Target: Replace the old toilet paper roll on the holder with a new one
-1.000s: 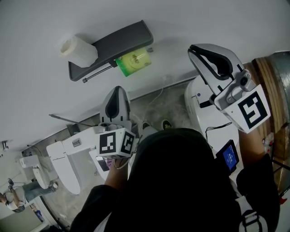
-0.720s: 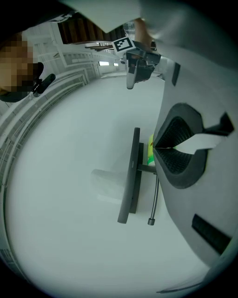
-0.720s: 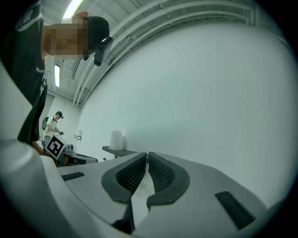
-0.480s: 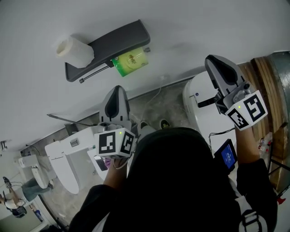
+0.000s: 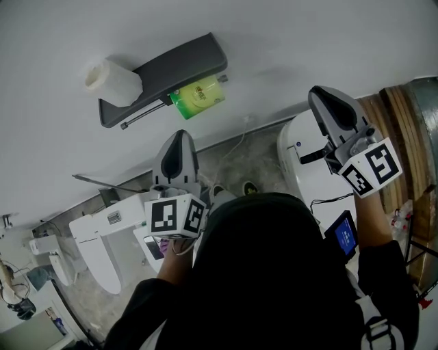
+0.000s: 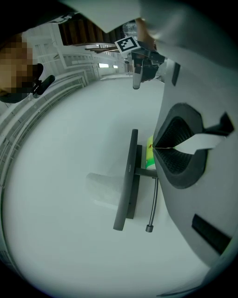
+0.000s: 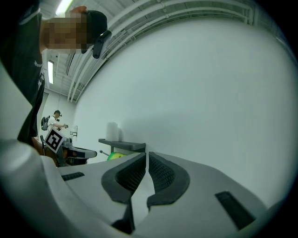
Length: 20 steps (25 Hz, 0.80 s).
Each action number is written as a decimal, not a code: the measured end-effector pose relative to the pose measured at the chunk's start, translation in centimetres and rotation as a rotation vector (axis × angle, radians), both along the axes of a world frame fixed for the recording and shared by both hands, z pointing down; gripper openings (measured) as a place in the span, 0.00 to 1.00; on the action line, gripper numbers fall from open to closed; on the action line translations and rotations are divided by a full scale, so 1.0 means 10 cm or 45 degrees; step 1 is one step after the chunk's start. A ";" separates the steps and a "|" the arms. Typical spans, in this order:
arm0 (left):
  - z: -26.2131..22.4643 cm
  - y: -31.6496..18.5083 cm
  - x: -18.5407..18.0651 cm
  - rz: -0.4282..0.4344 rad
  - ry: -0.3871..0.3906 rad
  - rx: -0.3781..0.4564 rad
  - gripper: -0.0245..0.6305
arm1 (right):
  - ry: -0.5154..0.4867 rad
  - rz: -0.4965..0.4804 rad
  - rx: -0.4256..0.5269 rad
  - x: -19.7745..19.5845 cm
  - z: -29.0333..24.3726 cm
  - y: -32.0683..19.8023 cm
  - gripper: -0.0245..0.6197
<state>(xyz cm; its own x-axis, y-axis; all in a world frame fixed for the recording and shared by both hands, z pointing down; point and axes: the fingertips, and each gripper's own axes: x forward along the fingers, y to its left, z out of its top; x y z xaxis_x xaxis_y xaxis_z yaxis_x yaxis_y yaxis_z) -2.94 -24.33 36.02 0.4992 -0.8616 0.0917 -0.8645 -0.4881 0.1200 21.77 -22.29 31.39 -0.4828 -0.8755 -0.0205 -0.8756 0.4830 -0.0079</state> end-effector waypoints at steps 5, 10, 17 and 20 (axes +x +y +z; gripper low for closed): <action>0.00 -0.01 -0.01 0.001 0.002 0.002 0.07 | 0.001 -0.006 -0.014 -0.03 0.04 -0.02 0.09; 0.01 0.00 -0.04 0.003 -0.006 -0.001 0.07 | 0.015 -0.005 -0.020 -0.06 0.06 -0.04 0.09; -0.01 0.02 -0.04 -0.006 0.004 0.006 0.07 | 0.036 -0.027 -0.022 -0.12 0.04 -0.04 0.09; -0.01 0.02 -0.04 -0.007 -0.001 0.004 0.07 | 0.032 -0.028 -0.032 -0.12 0.07 -0.05 0.09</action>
<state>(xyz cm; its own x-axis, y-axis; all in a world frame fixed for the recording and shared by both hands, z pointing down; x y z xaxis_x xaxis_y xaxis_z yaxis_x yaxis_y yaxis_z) -3.37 -24.13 35.93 0.4941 -0.8648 0.0892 -0.8674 -0.4835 0.1173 20.52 -22.83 32.10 -0.5018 -0.8649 0.0136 -0.8649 0.5019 0.0020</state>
